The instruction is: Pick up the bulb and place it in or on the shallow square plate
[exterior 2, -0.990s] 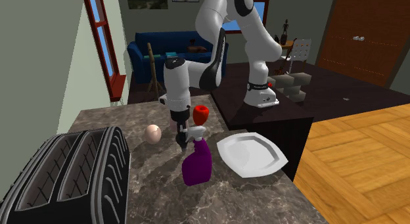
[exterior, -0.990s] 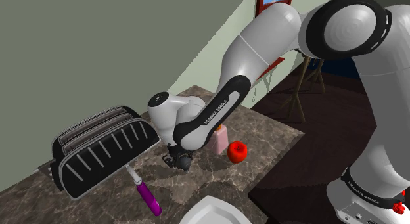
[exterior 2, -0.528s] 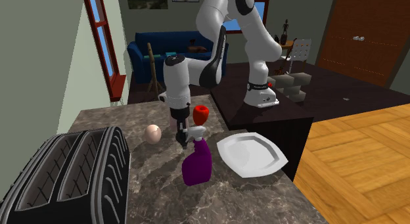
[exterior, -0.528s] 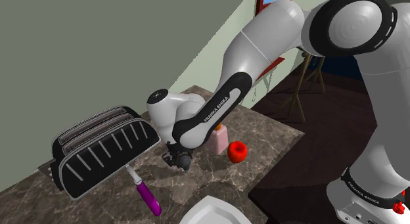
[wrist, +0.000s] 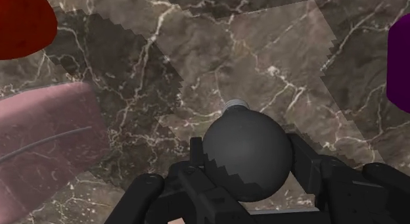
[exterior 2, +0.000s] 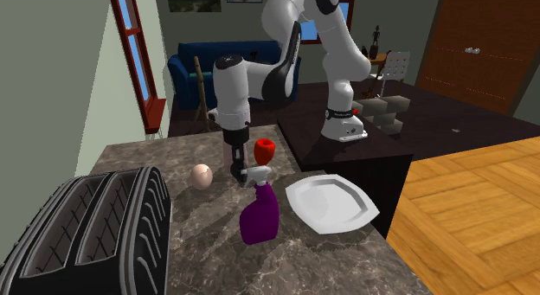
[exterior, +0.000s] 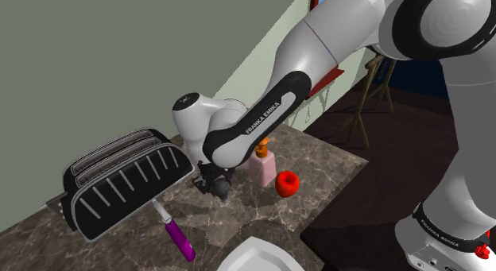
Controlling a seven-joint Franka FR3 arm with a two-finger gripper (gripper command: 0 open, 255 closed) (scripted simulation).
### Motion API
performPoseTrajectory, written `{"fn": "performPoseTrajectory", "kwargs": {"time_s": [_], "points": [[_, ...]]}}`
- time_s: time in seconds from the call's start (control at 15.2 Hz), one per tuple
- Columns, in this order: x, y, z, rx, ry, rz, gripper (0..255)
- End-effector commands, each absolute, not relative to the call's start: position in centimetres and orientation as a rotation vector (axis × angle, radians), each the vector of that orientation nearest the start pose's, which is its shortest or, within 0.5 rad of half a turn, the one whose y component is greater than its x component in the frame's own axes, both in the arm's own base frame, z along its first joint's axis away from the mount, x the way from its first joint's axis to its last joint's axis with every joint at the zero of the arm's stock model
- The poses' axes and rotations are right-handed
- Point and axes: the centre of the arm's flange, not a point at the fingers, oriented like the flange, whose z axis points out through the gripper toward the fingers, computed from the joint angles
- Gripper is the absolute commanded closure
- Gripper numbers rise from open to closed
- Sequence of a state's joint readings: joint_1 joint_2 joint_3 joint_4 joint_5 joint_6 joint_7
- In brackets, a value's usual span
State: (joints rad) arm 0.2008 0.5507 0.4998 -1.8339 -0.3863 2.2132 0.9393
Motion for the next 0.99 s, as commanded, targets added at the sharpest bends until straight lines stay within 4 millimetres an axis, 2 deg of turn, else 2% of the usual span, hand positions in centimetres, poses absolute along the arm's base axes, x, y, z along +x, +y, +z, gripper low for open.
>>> {"fn": "performPoseTrajectory", "kwargs": {"time_s": [0.0, 0.33, 0.92], "points": [[50.6, 38.3, 26.4, -3.229, 0.068, 0.043, 255], [50.6, 38.3, 29.1, -3.229, 0.068, 0.043, 255], [39.2, 41.7, 30.1, -3.229, 0.068, 0.043, 255]]}}
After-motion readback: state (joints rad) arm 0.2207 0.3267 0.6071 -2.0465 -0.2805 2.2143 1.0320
